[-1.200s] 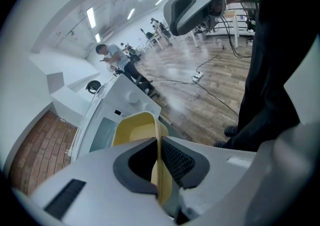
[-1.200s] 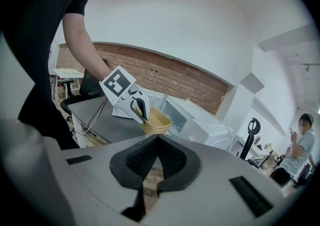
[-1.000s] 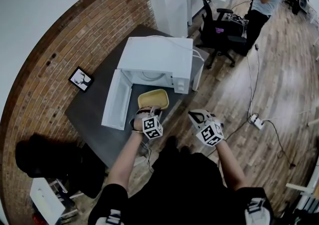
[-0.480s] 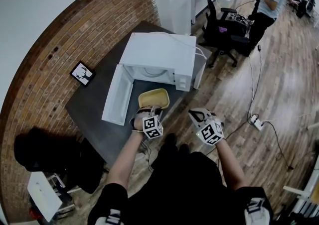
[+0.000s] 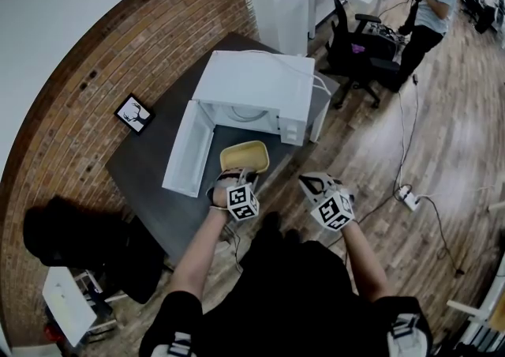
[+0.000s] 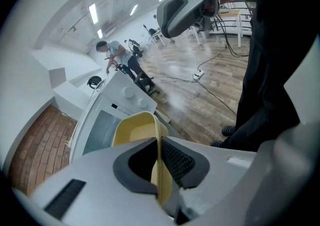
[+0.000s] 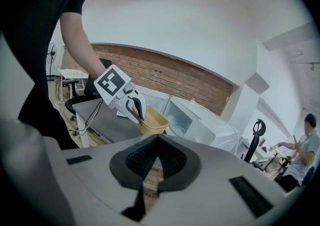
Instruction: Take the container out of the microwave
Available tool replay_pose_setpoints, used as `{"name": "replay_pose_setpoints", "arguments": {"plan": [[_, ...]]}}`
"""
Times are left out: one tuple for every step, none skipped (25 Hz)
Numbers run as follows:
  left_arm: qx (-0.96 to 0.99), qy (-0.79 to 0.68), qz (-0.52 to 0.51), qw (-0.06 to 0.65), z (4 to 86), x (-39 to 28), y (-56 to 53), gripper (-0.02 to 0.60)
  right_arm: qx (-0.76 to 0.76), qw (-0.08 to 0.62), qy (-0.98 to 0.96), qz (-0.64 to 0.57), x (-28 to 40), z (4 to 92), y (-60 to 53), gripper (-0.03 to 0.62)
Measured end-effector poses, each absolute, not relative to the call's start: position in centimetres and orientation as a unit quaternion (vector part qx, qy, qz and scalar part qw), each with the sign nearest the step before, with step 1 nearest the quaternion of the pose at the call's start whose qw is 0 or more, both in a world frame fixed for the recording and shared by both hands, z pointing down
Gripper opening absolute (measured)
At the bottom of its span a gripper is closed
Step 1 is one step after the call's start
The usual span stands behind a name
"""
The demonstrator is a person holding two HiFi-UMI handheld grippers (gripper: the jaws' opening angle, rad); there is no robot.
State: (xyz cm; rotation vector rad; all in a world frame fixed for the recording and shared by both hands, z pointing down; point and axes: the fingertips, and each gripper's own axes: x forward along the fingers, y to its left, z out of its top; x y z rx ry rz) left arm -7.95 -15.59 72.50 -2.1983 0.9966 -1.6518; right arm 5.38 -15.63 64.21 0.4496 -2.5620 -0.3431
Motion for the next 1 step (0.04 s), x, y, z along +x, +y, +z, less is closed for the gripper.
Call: {"name": "replay_pose_setpoints", "arguments": {"plan": [[-0.747,0.339,-0.562,0.107,72.51,-7.93,-15.57,0.029,0.165,0.256,-0.944,-0.126,5.37,64.2,-15.64,-0.002]]}}
